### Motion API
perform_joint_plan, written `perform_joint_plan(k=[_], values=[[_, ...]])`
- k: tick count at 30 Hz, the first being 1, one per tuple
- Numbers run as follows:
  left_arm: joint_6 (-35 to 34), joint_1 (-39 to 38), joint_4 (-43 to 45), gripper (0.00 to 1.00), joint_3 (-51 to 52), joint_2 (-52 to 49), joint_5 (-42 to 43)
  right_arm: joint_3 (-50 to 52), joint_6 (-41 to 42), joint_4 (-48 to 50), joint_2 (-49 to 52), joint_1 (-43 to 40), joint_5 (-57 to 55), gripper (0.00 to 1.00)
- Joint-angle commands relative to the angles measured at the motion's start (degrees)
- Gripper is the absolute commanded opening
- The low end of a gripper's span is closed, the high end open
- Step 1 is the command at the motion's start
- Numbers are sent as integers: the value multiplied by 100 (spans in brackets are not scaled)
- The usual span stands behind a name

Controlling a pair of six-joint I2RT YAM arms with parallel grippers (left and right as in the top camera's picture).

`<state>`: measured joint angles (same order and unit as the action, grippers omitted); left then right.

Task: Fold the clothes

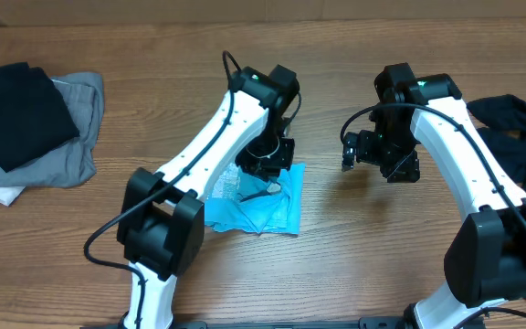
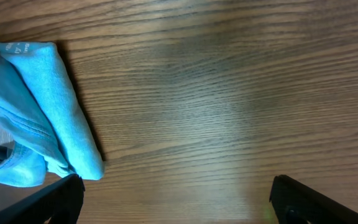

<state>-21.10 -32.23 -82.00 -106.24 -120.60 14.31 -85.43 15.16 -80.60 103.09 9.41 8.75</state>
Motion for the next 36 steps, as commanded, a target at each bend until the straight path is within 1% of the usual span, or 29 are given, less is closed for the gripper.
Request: perform_joint_plan(k=[1,3,6,7,11,12,14,15,17,19,24,30,36], values=[[-81,9,-70,12,-138,50,11,24,-24,-7,-44,-4,31,100],[-83,149,-138,12,-251,179,-98,24,-24,-7,-44,-4,33,100],[-105,492,-247,13,-492,490,-525,24,-68,28,-44,2,70,100],[-146,804,-243,15,-592,723,-778,24,-345,92,-44,33,422,100],[-317,1526,-184,21,-608,984,-1003,24,-1025,297,-44,339,1467,93],[-361,1720,-192,23,-605,981,-994,24,-1147,387,-44,490,1648,92],[-382,1985,-197,23,-577,922,-979,24,-1290,579,-44,822,1834,91],[-382,2083,-192,26,-546,881,-979,24,-1309,697,-44,1010,1858,91],[-380,2243,-195,30,-466,772,-981,24,-1303,994,-44,1443,1862,90],[-378,2310,-188,30,-348,675,-979,24,-1228,1257,-44,1810,1904,90],[-372,2310,-52,29,170,481,-981,26,-553,1956,-20,2496,1902,89],[-374,2310,420,30,881,439,-975,35,22,2643,52,2813,1906,88],[-354,2310,798,31,1443,439,-684,37,35,2664,267,2944,1941,89]])
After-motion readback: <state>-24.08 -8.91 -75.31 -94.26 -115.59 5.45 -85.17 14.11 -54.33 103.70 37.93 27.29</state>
